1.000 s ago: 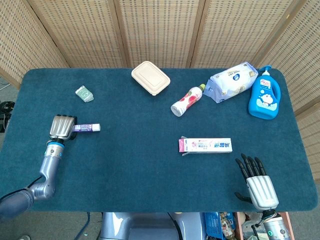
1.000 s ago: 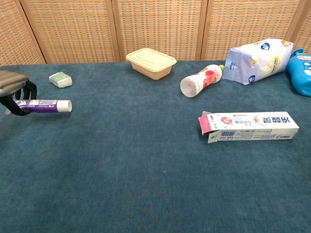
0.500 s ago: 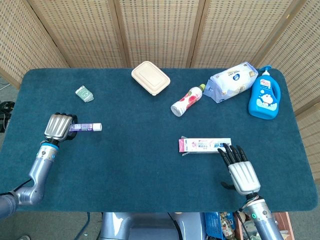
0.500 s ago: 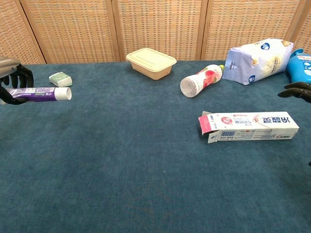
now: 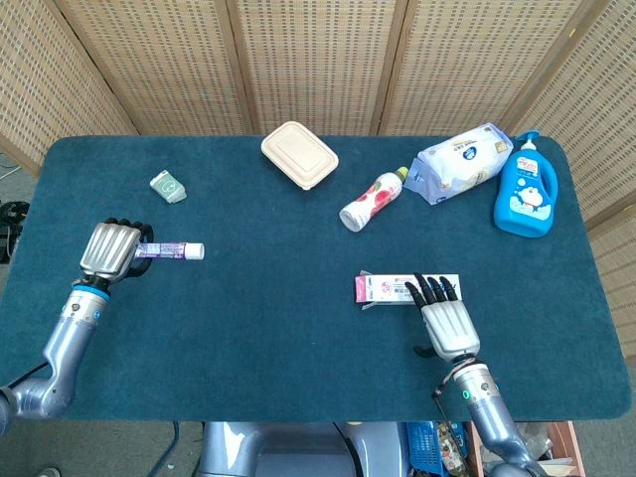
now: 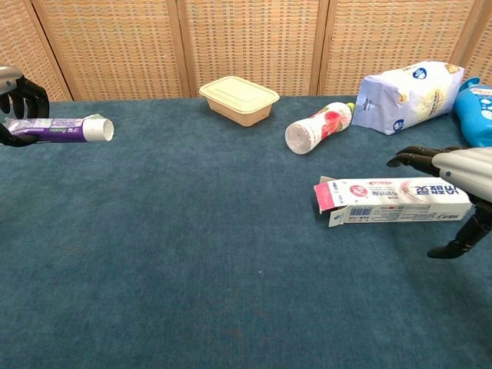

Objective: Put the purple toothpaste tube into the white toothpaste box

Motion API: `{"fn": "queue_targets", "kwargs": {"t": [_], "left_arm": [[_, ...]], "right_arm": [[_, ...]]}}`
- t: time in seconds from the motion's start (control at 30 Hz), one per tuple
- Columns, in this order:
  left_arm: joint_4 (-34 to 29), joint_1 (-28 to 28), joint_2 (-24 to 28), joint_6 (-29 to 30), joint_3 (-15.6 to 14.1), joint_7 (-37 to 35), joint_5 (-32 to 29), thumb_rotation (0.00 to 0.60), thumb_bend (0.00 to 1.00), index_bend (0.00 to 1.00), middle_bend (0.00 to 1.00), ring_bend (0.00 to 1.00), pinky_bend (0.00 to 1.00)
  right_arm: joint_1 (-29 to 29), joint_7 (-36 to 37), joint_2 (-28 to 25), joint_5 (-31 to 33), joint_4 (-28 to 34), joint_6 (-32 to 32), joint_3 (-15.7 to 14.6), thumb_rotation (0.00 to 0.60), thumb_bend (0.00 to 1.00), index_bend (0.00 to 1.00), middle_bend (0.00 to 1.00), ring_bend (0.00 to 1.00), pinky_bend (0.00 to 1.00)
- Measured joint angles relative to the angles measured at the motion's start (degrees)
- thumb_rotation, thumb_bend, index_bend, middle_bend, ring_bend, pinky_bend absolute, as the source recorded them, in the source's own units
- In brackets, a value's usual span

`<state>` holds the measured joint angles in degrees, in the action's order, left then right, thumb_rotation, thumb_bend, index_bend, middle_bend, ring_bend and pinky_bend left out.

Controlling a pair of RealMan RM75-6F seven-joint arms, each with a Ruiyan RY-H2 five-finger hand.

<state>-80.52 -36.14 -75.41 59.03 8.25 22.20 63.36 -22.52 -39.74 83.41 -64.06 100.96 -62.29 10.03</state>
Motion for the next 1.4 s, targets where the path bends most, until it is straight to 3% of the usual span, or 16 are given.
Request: {"fn": "queue_targets", "kwargs": {"t": [0.63, 1.1, 1.23, 1.4], "left_arm": [[-0.62, 0.34, -0.66, 0.51, -0.62, -0.17, 1.69, 0.6, 0.46, 0.74, 0.58, 0.42, 0.37], [-0.44, 0.53, -0.85, 0.88, -0.85, -0.54, 3.06, 0.6, 0.46, 0.74, 0.58, 0.42, 0.37], [-0.3, 0.61, -0.81, 0.89, -0.82, -0.9, 3.17, 0.6, 0.46, 0.74, 0.58, 0.42, 0.37], [-0.17, 0.7, -0.78, 0.85, -0.86, -1.23, 3.42, 0.6, 0.46, 0.74, 0.58, 0.42, 0.37]], "right_arm": [[-9.62, -6.76, 4.04, 13.3, -3.53, 1.57, 2.54, 0.6, 0.0, 0.11, 0.0, 0.0, 0.0], [-15.06, -7.42, 7.42, 21.0, -11.46, 1.73, 3.28, 0.6, 0.01, 0.13, 0.0, 0.0, 0.0], [-15.34, -6.77, 7.82, 21.24, -12.55, 1.54, 2.74, 0.6, 0.02, 0.2, 0.08, 0.01, 0.05], [-15.25, -5.11, 8.57, 20.33, -13.94, 0.67, 2.12, 0.6, 0.04, 0.34, 0.26, 0.18, 0.22]]}}
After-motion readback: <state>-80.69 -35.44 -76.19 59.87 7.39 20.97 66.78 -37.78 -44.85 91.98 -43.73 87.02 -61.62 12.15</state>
